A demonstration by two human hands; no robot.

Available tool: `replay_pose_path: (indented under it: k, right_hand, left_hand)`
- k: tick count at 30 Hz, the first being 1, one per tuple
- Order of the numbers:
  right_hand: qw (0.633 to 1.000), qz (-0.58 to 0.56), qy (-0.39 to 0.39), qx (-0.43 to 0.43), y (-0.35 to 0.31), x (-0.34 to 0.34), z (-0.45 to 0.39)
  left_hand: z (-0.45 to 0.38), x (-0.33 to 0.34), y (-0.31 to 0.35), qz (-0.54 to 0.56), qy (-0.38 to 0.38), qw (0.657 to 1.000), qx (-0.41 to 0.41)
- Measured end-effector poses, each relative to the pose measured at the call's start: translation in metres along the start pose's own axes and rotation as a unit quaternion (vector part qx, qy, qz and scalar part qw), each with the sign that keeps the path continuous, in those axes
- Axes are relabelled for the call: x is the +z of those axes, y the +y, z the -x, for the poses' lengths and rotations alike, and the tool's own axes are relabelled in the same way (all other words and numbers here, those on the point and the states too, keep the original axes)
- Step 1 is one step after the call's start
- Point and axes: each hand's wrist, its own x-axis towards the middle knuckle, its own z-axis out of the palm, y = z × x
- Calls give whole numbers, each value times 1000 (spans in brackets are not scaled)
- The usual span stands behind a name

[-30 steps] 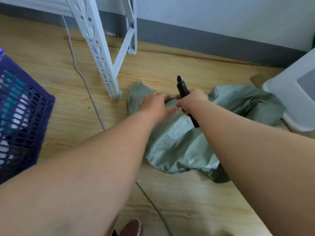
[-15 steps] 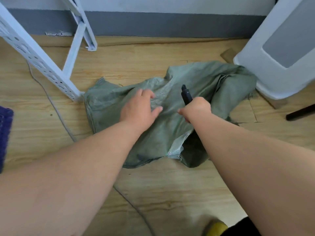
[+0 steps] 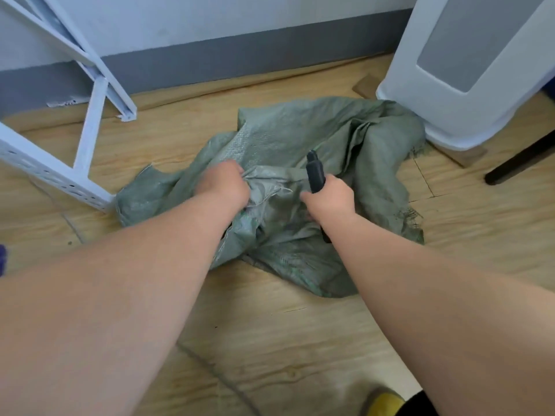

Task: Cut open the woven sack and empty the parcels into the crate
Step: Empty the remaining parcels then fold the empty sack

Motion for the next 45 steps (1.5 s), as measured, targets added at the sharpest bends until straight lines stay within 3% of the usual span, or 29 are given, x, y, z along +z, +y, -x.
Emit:
replay_pose_path:
  k: [4, 7, 12, 15, 18, 20, 23, 27, 29, 32, 34, 37, 38, 40, 42, 45]
  right_hand:
    - [949, -296, -104, 10, -32, 10, 14]
    - [940, -319, -117, -28, -47, 19, 23]
    - [878, -470, -94, -11, -87, 21, 26]
    - [893, -445, -59, -24, -106, 19, 25]
    - [939, -333, -34, -82, -130, 10, 26]
    - [939, -319, -34, -125, -154, 0, 28]
    - [936, -300, -23, -182, -193, -18, 32]
    - [922, -265, -106, -260, -237, -36, 42]
    - [939, -206, -97, -258, -254, -41, 44]
    - [935, -272, -79, -212, -273, -47, 43]
    - [930, -311, -54, -188, -280, -51, 40]
    - [949, -259, 45, -174, -275, -48, 26]
    - [959, -222, 61, -167, -270, -43, 24]
    - [978, -142, 37, -146, -252, -23, 26]
    - [988, -78, -12, -135, -230, 6, 33]
    - [984, 27, -35, -172, -200, 53, 47]
  left_hand:
    - [-16, -28, 7, 188, 73, 979, -3]
    - [-21, -44, 8, 294, 104, 950, 25]
    - [-22, -61, -3, 283, 107, 944, 133]
    - [-10, -69, -13, 252, 151, 936, 191]
    - [2, -68, -28, 48, 225, 941, 250]
    - [4, -72, -38, -21, 252, 945, 208]
    - [-4, -101, -39, 35, 266, 954, 135]
    - [-16, -167, -28, 130, 229, 956, 127]
    - [-16, -196, -22, 190, 210, 945, 163]
    - [-16, -221, -23, 222, 159, 939, 210]
    - [-17, -224, -36, 207, 121, 951, 195]
    - [-15, -205, -74, 82, 97, 987, 94]
    - [-11, -192, -89, 41, 65, 995, 66]
    - [1, -158, -115, -2, -76, 996, 40]
    - [15, -120, -133, 10, -233, 972, 18]
    - [36, -82, -159, 98, -315, 944, -17]
